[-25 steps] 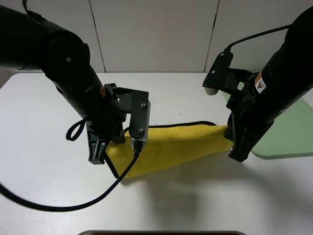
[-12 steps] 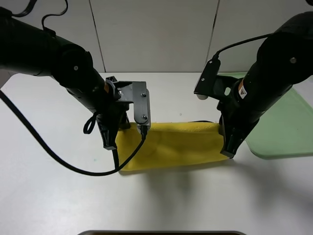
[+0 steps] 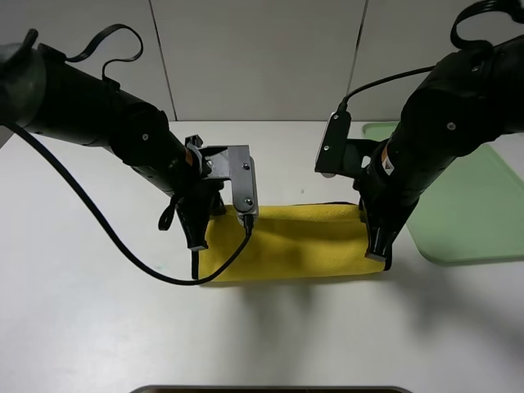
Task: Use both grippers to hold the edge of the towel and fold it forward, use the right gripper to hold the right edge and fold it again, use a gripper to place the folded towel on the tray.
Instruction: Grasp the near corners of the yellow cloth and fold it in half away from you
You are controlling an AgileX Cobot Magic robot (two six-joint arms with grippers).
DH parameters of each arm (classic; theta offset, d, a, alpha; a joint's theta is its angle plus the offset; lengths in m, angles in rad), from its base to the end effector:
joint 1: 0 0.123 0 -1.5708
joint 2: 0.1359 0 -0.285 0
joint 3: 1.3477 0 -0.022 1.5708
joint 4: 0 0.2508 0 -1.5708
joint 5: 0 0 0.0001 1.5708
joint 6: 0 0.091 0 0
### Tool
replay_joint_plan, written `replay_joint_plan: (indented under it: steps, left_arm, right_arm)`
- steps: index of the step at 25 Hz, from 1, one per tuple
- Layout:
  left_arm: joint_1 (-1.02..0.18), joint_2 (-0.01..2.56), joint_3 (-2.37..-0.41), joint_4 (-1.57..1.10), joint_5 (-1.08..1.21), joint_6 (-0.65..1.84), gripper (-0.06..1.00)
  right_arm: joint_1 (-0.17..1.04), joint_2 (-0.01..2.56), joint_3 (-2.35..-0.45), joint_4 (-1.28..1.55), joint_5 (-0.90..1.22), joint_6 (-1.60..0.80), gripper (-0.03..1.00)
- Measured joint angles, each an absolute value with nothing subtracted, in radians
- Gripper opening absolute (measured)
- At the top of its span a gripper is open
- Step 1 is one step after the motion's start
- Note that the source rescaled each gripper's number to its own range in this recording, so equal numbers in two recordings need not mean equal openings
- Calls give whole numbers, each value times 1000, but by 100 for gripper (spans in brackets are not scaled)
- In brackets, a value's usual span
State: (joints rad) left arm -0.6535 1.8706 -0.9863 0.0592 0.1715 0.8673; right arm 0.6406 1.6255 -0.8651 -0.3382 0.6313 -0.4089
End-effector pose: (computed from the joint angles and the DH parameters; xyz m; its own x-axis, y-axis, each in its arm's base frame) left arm 0.2886 -0.2198 0.1423 0.0887 0.9383 -0.3341 0.8855 0.0793 0.4578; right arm 0.2428 0.1587 0.1782 -0.2517 -0.9620 -0.1055 -0.9043 0.2727 -0.3284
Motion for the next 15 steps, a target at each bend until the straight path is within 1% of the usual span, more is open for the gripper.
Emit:
replay_joint_plan:
  steps: [7,12,14,15]
  left_arm:
    - [-652,1878,-986,62,58,872,0]
    - [-652,1878,-986,62,37,874,1]
    - [-652,1878,-986,62,38,874,3]
    - [-652,1878,-986,62,39,874,7]
  right_arm:
    - [641,1638,-865,-379,568,-409,0]
    - [641,1639,-865,-387,557,-409,0]
    - [641,1640,-865,-389,556,-409,1]
    - [641,1641,-865,-394,556,-409,5]
